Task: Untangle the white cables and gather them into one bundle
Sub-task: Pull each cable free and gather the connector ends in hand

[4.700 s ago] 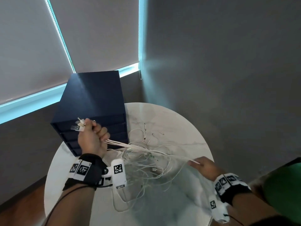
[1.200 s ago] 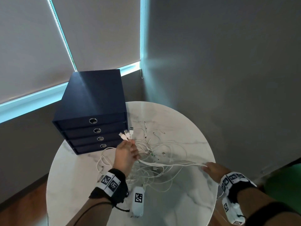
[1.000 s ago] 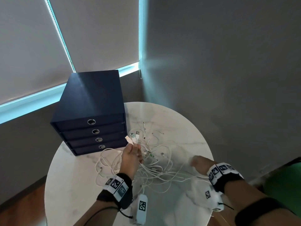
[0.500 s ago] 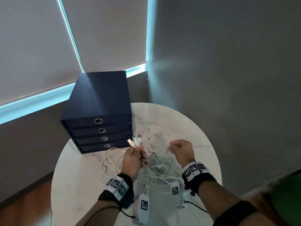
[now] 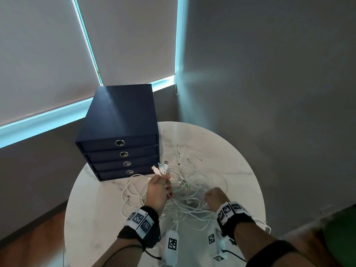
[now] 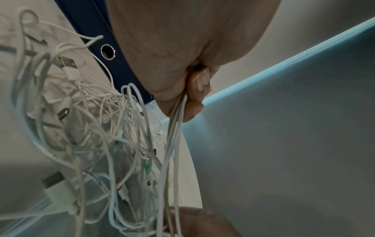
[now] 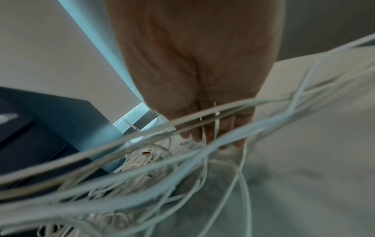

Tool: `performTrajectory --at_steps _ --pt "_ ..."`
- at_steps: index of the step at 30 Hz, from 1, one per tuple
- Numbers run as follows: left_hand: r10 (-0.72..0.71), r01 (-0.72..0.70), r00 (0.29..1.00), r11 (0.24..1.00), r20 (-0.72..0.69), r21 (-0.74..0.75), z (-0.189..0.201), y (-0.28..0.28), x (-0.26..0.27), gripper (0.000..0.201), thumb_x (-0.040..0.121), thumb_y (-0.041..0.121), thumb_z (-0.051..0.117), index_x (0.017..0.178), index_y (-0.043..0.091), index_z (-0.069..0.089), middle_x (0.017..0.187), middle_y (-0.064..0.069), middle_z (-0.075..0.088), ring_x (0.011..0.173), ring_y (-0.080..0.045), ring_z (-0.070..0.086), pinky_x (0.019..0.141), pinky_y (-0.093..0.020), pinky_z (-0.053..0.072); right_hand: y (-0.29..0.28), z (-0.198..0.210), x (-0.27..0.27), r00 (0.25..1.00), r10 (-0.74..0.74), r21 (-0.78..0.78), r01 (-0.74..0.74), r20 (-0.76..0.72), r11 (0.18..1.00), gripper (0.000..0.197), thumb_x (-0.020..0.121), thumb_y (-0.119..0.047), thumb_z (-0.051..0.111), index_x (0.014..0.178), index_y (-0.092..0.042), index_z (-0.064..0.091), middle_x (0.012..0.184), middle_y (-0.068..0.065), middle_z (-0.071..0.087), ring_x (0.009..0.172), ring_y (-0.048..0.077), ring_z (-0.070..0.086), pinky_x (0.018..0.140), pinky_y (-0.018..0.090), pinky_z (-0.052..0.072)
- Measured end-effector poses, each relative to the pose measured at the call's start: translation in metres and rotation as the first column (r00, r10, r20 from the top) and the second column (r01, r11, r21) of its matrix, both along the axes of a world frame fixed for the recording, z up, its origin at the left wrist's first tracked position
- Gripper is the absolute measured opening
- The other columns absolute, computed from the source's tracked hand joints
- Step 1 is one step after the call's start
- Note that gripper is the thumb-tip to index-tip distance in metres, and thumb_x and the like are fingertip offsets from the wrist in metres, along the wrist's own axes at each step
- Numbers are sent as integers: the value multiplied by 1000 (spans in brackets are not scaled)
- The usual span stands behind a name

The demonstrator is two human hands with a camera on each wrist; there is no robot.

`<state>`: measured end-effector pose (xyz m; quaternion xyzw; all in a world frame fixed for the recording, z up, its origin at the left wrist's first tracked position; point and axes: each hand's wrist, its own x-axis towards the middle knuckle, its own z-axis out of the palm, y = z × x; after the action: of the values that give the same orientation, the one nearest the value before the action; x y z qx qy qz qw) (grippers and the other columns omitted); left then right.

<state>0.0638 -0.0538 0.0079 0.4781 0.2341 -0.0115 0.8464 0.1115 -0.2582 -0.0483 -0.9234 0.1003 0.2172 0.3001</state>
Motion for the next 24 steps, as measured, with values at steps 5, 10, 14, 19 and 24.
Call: performTrajectory --at_steps 5,10,14,19,24 --pt "12 -12 1000 1000 -10 -5 3 -2 2 26 101 2 38 82 8 53 47 5 34 37 -10 31 44 -24 36 19 63 3 871 -370 573 131 323 809 24 92 3 47 90 -10 66 69 8 65 59 21 63 64 36 59" --pt "14 -15 999 999 -35 -40 7 -6 6 27 101 1 36 81 8 53 48 4 31 38 -11 29 50 -26 32 51 155 18 758 -524 841 -58 388 538 22 92 5 46 103 -13 54 81 14 68 54 22 60 56 24 52" --pt "26 -28 999 994 -27 -108 16 -12 9 20 98 3 40 82 10 50 50 3 30 39 -12 29 49 -28 31 73 162 9 866 -283 775 -171 413 609 19 93 3 51 99 -12 61 83 9 73 60 19 65 61 25 54" --pt "-17 18 1000 995 12 -94 23 -15 10 30 103 24 39 85 8 57 54 3 33 44 -12 30 50 -29 31 87 121 -9 886 -39 515 -232 462 825 10 86 -9 65 89 -15 72 74 -1 74 63 10 69 61 27 58" --pt "-31 31 999 999 35 9 22 -15 6 38 107 24 36 79 6 52 48 1 47 40 -12 41 44 -26 35 93 107 -21 897 20 531 -280 442 800 10 89 -10 65 80 -10 70 70 6 70 53 24 66 42 33 52"
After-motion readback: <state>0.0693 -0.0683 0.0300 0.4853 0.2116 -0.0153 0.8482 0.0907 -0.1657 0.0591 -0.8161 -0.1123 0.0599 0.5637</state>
